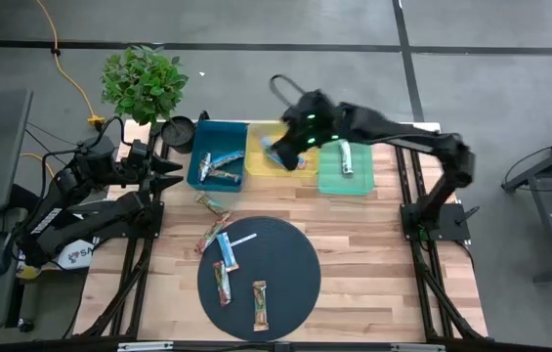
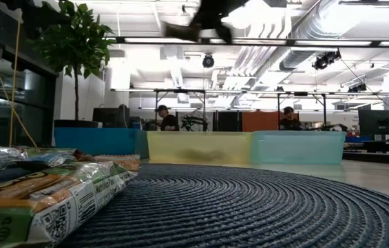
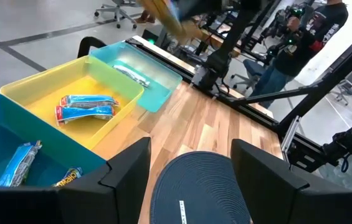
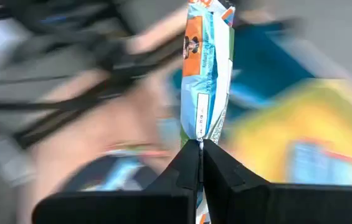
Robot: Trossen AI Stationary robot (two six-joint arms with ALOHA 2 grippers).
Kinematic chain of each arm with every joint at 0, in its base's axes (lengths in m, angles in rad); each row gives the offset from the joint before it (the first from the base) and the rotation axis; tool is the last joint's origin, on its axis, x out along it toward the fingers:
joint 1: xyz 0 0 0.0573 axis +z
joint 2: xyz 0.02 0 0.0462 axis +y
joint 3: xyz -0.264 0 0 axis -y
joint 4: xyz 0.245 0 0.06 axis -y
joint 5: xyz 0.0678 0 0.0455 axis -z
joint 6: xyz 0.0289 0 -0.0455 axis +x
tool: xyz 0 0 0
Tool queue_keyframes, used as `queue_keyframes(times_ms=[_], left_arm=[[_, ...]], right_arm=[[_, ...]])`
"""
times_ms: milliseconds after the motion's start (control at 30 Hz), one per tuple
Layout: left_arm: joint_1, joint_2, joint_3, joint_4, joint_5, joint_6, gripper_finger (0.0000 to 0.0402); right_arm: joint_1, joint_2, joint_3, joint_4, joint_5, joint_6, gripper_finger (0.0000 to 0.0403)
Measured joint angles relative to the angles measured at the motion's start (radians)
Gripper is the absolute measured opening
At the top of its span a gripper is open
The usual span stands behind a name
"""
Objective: Pick and place Granola Bars by type
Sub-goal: Put the yellow granola bar into the green bin
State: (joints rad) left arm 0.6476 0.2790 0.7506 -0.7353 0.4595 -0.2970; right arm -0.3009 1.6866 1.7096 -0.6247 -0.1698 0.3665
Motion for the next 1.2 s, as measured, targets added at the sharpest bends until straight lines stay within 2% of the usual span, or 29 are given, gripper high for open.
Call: queue_keyframes(times_ms=[133, 200, 300, 367, 467, 700, 833, 1000, 1200], left_arm=[[0.0, 0.0, 0.0, 0.0, -0.001, 0.0, 0.0218], [0.0, 0.0, 0.0, 0.0, -0.006, 0.0, 0.0218], [0.0, 0.0, 0.0, 0.0, -0.012, 0.0, 0.0218], [0.0, 0.0, 0.0, 0.0, -0.021, 0.0, 0.0218], [0.0, 0.0, 0.0, 0.0, -0.026, 0.0, 0.0218], [0.0, 0.0, 0.0, 0.0, -0.026, -0.006, 0.0218], [0.0, 0.0, 0.0, 0.0, -0.025, -0.006, 0.0218], [0.0, 0.0, 0.0, -0.001, -0.025, -0.007, 0.0218], [0.0, 0.0, 0.0, -0.031, -0.024, -0.007, 0.0218]], right_arm=[[-0.002, -0.107, 0.0, -0.253, 0.349, 0.058, 0.0], [-0.003, -0.135, 0.0, -0.391, 0.483, 0.124, 0.0], [-0.007, -0.14, -0.002, -0.594, 0.611, 0.228, 0.0], [-0.016, -0.127, -0.022, -0.681, 0.647, 0.287, 0.0], [-0.046, -0.111, -0.107, -0.694, 0.642, 0.334, 0.0], [-0.127, -0.106, -0.445, -0.512, 0.526, 0.422, 0.0], [-0.152, -0.106, -0.586, -0.369, 0.44, 0.44, 0.0], [-0.164, -0.106, -0.663, -0.241, 0.384, 0.444, 0.0], [-0.185, -0.106, -0.678, -0.214, 0.376, 0.418, 0.001]])
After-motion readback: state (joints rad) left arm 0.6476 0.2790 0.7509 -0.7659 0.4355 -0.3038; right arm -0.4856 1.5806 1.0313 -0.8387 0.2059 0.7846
